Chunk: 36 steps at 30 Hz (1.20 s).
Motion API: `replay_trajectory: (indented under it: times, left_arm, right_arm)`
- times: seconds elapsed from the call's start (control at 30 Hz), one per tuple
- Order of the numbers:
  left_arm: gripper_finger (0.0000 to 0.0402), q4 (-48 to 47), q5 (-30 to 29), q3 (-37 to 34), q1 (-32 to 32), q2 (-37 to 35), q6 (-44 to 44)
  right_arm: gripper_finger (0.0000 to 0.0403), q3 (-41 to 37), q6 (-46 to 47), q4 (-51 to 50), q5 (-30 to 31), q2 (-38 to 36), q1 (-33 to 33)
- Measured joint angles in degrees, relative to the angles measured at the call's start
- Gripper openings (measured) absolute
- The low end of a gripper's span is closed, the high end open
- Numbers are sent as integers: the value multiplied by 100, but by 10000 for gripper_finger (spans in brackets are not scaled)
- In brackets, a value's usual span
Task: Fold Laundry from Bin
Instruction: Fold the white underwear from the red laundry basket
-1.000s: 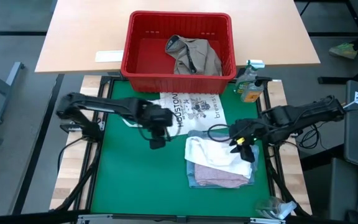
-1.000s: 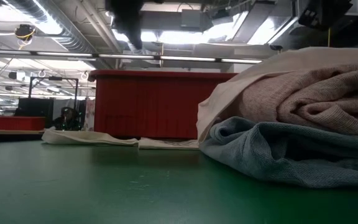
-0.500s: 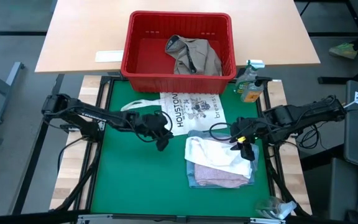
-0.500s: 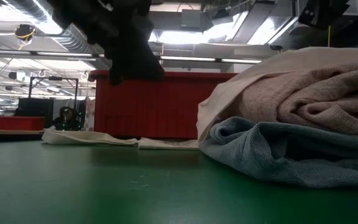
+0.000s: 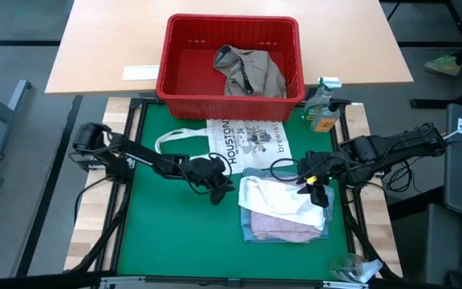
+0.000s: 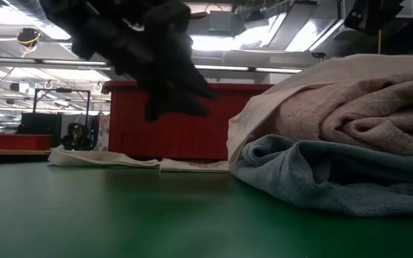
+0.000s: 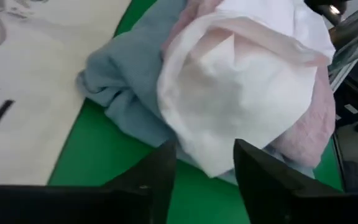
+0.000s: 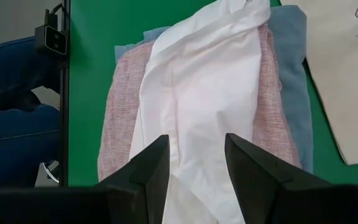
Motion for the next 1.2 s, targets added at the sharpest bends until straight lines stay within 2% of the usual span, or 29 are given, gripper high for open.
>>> replay_trajectory:
  times: [0.17,0.3,0.63,0.83,1.0,1.2]
  left_arm:
    - [192,417,-285,4,-43,428,-435]
    - [202,484,-605,4,-30,688,-1011]
    - [203,1516,-323,4,-39,1263,-1056]
    - [203,1583,-323,7,-39,1329,-1052]
    - [182,1635,-262,7,-65,1329,-1041]
    - [126,1844,-130,7,-65,1329,-1012]
  right_arm:
    - [156,0,-2,-2,-9,-2,0]
    - [156,0,-2,-2,-9,0,0]
    - [156,0,-4,-4,-12,-1,0]
    - [156,0,-5,-7,-14,-1,0]
    - [156,0,-7,-4,-12,0,0]
    - [156,0,-11,-4,-8,0,0]
